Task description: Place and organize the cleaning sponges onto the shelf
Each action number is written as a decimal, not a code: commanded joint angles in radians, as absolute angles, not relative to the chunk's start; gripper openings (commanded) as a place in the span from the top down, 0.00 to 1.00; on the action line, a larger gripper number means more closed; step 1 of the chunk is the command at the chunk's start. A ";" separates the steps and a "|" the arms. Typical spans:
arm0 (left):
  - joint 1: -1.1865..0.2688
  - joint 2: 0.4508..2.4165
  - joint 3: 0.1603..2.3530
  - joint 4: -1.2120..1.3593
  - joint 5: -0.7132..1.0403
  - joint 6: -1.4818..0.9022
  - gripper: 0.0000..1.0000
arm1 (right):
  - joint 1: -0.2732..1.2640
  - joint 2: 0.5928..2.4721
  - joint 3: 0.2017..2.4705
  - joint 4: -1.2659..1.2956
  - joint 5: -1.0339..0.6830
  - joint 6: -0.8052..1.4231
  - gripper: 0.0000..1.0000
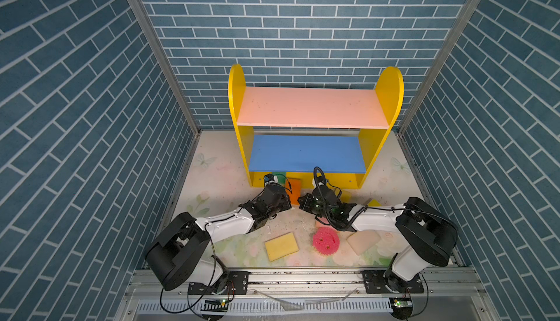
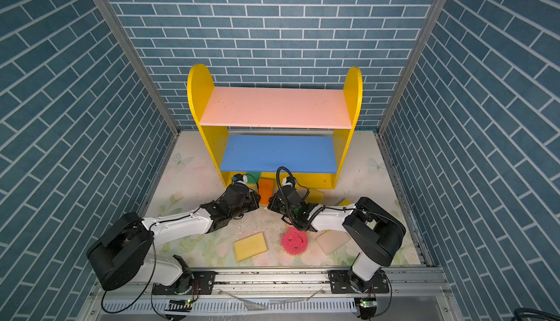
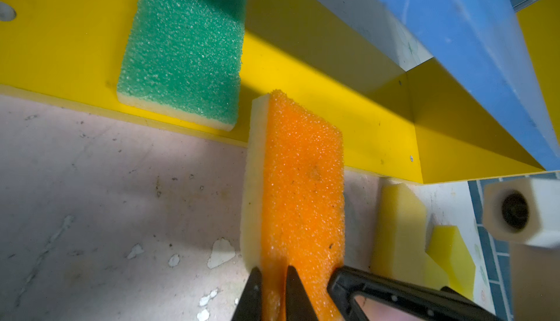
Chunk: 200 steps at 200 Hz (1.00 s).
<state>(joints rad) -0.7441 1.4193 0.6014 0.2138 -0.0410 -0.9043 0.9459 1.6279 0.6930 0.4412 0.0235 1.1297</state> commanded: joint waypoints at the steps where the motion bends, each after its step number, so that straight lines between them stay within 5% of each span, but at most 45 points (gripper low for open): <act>1: -0.753 1.402 0.597 0.262 0.005 -0.906 0.70 | 0.954 1.632 0.693 0.464 0.032 1.122 1.00; 23: -0.754 1.362 0.588 0.220 -0.023 -0.883 0.49 | 0.948 1.617 0.697 0.427 0.074 1.045 1.00; 47: -0.753 1.277 0.574 0.099 -0.086 -0.840 0.43 | 0.922 1.596 0.708 0.366 0.118 0.960 1.00; 136: -0.746 0.772 0.439 -0.311 -0.345 -0.799 0.42 | 0.889 1.674 0.856 0.268 0.212 0.789 1.00; 200: -0.746 0.702 0.417 -0.392 -0.351 -0.814 0.42 | 0.889 1.782 0.922 0.270 0.299 0.802 1.00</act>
<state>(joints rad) -0.7502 0.7048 0.4313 -0.3294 -0.3305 -0.8192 0.8890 1.7363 0.8711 0.2909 0.2398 0.8257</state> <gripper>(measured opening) 0.579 0.043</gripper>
